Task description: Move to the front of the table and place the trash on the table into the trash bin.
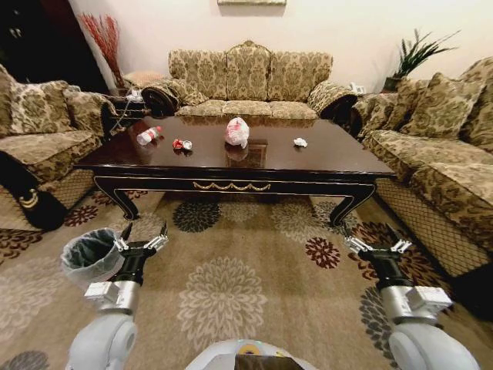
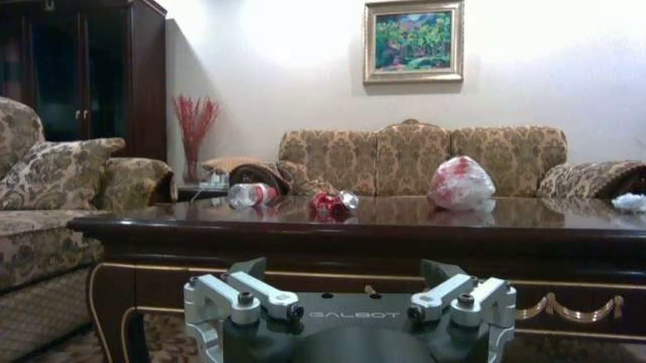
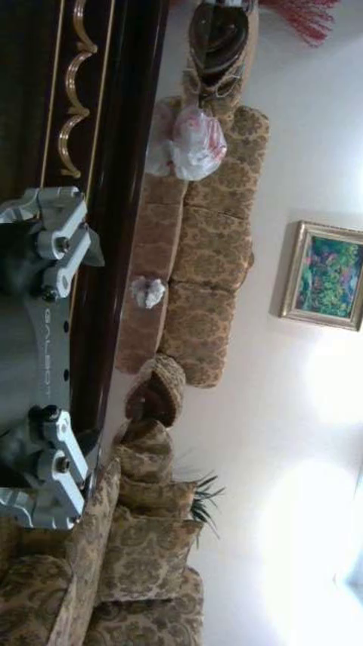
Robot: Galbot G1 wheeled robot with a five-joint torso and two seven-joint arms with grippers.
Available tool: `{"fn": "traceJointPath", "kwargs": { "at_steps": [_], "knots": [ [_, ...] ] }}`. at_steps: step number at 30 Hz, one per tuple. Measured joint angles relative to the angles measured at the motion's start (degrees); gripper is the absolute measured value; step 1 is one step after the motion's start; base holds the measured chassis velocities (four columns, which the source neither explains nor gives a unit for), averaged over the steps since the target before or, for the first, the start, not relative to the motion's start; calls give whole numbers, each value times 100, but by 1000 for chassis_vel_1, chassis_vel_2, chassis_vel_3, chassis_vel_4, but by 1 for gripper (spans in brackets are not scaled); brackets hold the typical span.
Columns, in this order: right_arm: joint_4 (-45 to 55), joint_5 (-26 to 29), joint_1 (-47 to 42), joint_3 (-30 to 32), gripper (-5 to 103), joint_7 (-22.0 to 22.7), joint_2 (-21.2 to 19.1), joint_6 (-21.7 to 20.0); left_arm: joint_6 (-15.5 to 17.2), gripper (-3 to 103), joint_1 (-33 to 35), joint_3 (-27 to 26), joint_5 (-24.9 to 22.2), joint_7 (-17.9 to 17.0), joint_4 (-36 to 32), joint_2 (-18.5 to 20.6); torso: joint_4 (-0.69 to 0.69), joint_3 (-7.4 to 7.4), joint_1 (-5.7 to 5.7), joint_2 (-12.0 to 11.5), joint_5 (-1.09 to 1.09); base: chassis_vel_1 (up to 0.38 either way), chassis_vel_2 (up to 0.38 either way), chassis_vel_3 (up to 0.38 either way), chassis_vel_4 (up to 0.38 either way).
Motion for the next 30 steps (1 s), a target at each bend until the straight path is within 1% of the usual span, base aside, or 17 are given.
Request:
{"fn": "traceJointPath", "kwargs": {
  "at_steps": [11, 19, 30],
  "knots": [
    [-50, -150, -12, -41, 100, -32, 79, 9, -25, 100, -8, 37, 58, 11, 31, -12, 0, 0, 0, 0, 0, 0, 0, 0, 0],
    [-98, -201, -25, -41, 100, -77, 111, 164, -125, 100, 31, 29, 165, 20, 80, -30, 0, 0, 0, 0, 0, 0, 0, 0, 0],
    [-135, -326, -83, -66, 100, -140, 222, 323, -148, 100, 55, 56, 226, 36, 66, -18, 0, 0, 0, 0, 0, 31, 33, -36, -32]
  ]
}}
